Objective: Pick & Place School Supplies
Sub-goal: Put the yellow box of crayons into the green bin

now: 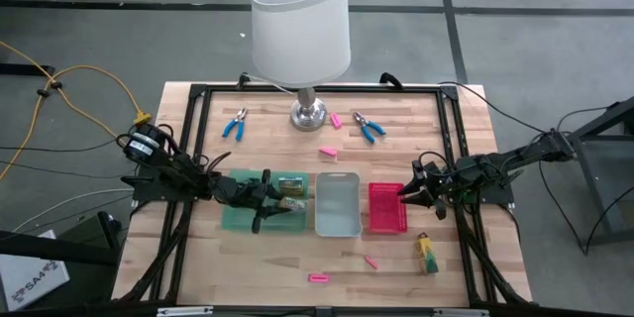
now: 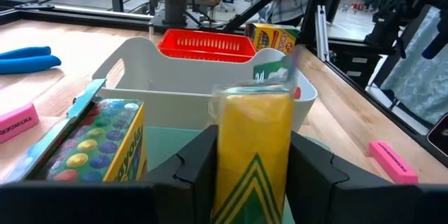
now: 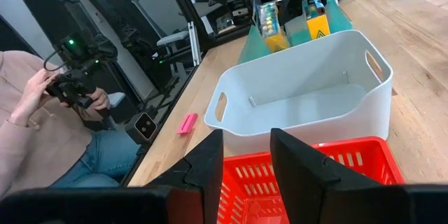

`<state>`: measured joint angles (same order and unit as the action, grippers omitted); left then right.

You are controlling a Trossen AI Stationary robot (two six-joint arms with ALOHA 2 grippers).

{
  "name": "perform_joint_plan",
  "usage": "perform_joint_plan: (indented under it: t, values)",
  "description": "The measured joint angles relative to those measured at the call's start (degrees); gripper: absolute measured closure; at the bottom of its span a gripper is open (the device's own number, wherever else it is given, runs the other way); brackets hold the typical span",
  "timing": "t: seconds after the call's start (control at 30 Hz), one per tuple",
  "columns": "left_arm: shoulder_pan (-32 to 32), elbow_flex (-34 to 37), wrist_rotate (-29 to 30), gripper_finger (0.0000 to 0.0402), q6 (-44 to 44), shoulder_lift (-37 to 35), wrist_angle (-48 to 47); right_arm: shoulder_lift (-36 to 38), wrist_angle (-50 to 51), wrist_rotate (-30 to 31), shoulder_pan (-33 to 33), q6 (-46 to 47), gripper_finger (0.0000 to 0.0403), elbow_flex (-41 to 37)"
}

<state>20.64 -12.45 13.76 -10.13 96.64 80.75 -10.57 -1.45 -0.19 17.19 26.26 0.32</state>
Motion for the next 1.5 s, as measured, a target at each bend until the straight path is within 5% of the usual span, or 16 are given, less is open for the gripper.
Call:
perform_joint_plan:
  t: [1.5]
  values:
    - [0.59,-0.04,-1.52,0.0256,-1.53,-0.04,-1.17,-0.02,0.0,0.0,0.0,0.0,0.0292,0.01]
